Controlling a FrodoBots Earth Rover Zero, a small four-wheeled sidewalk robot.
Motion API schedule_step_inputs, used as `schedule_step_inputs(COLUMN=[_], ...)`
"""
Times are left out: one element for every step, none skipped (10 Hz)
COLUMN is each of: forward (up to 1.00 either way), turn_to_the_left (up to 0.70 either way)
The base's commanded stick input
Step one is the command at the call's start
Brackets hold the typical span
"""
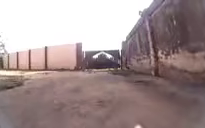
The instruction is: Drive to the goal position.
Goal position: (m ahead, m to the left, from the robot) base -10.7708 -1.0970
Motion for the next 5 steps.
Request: schedule_step_inputs(forward=[0.70,0.70,0.70,0.70,0.70], turn_to_the_left=[0.00,0.00,0.00,0.00,0.00])
